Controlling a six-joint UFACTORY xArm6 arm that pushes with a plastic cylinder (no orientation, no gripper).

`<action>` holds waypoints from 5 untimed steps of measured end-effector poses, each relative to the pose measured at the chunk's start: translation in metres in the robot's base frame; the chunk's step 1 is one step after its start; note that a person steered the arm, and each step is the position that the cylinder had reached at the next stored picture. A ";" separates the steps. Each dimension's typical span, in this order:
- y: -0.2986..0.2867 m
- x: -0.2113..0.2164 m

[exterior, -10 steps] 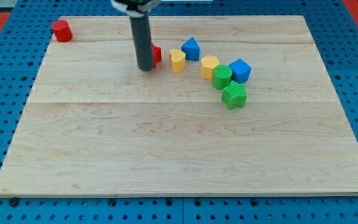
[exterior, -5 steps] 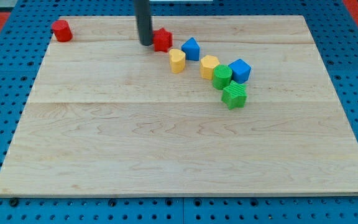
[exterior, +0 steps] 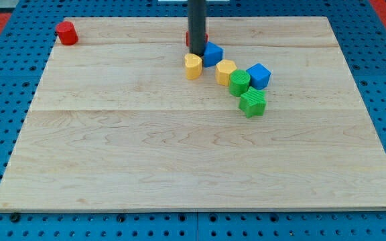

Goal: Place the red star at the top center of the board

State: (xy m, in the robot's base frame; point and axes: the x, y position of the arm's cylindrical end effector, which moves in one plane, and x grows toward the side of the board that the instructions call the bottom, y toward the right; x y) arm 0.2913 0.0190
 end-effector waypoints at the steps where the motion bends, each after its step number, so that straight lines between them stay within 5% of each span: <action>1: 0.005 -0.034; 3: -0.046 -0.049; 5: 0.006 -0.053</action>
